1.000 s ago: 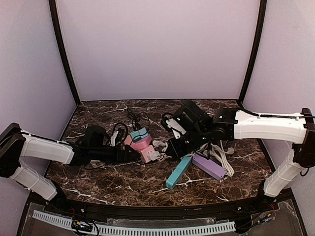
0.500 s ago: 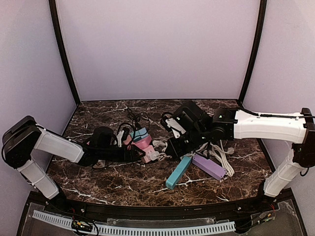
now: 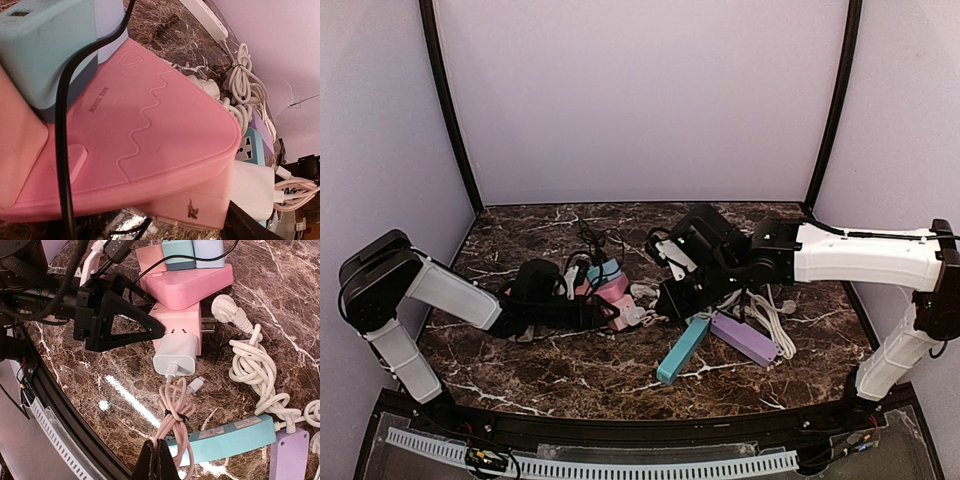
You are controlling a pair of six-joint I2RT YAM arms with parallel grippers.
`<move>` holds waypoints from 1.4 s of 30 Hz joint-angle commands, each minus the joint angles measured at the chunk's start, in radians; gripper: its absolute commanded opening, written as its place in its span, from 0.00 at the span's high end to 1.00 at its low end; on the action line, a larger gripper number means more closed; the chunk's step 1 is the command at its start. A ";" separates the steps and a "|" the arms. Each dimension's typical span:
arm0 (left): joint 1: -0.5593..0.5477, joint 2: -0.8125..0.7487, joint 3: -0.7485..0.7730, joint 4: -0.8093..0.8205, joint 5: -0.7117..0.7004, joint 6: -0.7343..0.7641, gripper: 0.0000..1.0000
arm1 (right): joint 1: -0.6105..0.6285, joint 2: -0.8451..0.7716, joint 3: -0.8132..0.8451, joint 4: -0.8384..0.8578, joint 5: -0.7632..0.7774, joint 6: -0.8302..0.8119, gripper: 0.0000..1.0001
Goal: Pull the plug off the socket
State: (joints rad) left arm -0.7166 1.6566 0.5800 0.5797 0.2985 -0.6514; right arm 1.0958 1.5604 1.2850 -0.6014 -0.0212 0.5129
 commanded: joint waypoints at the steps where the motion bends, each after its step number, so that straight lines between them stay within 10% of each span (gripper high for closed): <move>1: -0.007 0.022 0.036 0.033 -0.015 -0.002 0.18 | 0.002 0.007 0.033 0.028 0.008 -0.006 1.00; 22: -0.007 -0.018 0.039 0.129 0.196 -0.025 0.26 | 0.001 -0.055 0.042 0.022 0.018 0.023 1.00; 42: -0.007 -0.109 0.112 -0.146 0.265 -0.115 0.31 | 0.003 -0.097 0.038 -0.012 0.018 0.052 1.00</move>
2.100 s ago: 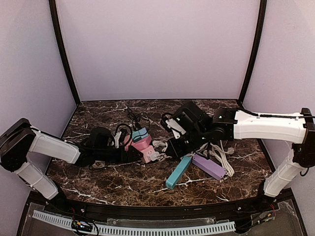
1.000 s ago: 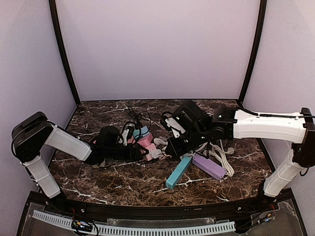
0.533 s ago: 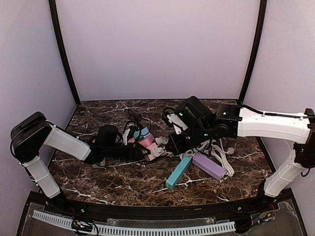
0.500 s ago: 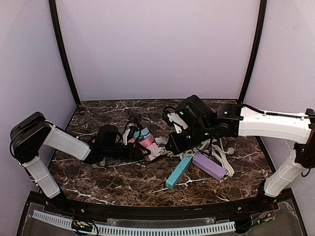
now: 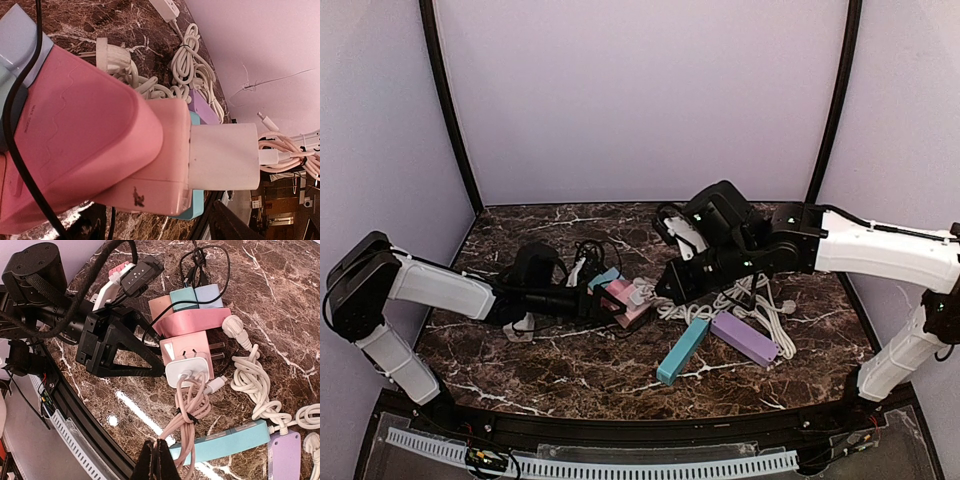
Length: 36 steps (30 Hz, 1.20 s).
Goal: Pull the plug off the socket
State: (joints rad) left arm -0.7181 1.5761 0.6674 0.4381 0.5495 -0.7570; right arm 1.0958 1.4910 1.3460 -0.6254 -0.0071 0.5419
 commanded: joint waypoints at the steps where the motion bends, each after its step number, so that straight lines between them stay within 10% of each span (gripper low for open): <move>1: -0.005 -0.027 0.022 -0.004 0.008 -0.013 0.32 | 0.004 -0.031 -0.028 0.010 0.004 0.029 1.00; 9: -0.006 -0.016 0.018 0.020 0.015 -0.023 0.36 | 0.004 -0.054 -0.057 0.004 0.055 0.057 0.92; 18: -0.006 -0.016 0.017 0.010 0.026 -0.016 0.36 | 0.023 -0.091 -0.065 -0.008 0.107 0.055 0.24; 36: 0.013 -0.290 -0.096 -0.176 0.020 0.128 0.14 | -0.048 0.053 -0.029 -0.015 0.021 -0.164 0.24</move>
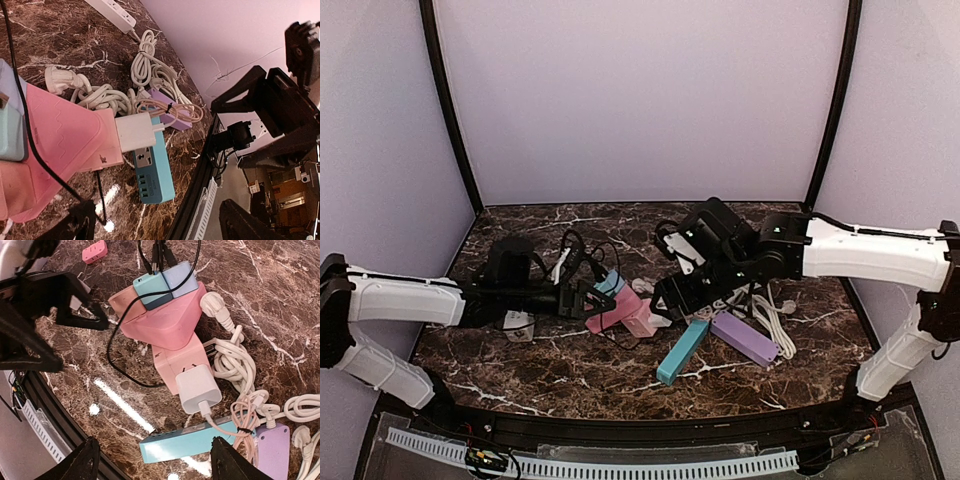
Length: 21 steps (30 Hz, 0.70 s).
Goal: Pull the plug off the socket
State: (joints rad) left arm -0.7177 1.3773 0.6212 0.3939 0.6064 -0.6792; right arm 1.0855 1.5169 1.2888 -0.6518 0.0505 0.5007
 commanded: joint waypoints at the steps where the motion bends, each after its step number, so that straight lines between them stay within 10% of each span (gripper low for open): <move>1: 0.016 -0.108 -0.058 -0.155 -0.067 0.053 0.12 | -0.053 0.033 0.026 0.020 -0.043 -0.147 0.24; 8: 0.068 -0.325 -0.049 -0.429 -0.161 0.088 0.06 | -0.088 0.092 0.022 0.078 -0.132 -0.300 0.21; 21: 0.071 -0.474 0.067 -0.468 0.081 0.101 0.04 | -0.089 0.240 -0.013 0.105 -0.095 -0.357 0.25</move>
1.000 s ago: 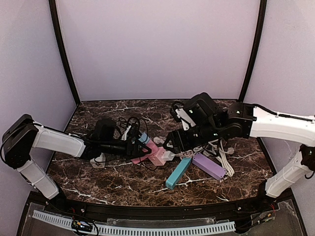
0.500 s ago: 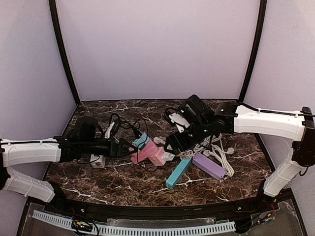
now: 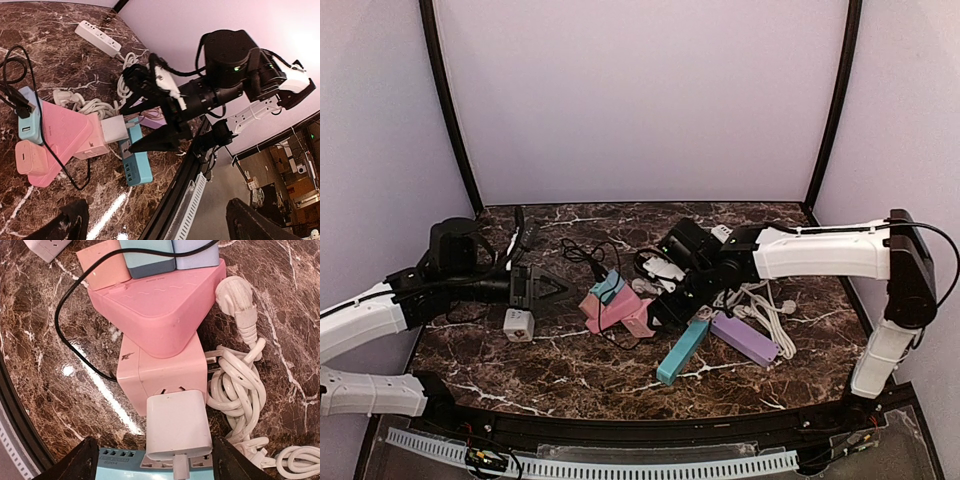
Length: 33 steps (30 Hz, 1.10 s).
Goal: Pull the plug off the socket
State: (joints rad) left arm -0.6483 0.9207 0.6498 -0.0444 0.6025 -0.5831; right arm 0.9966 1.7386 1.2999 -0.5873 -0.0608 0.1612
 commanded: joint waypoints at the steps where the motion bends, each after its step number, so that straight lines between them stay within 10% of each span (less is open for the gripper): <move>1: 0.001 -0.017 0.044 -0.028 0.091 0.003 0.04 | 0.000 0.026 -0.026 0.044 0.018 -0.016 0.26; 18: 0.004 0.012 0.090 -0.064 0.052 -0.021 0.04 | 0.000 0.018 -0.033 0.093 -0.009 0.021 0.98; 33: 0.007 0.146 0.013 -0.016 -0.048 -0.139 0.03 | 0.002 -0.069 -0.036 0.263 -0.153 0.314 1.00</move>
State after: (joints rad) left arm -0.6476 1.0336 0.7052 -0.0994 0.5587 -0.6773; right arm 0.9955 1.7126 1.2686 -0.4496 -0.1249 0.3565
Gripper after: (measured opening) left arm 0.976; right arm 0.400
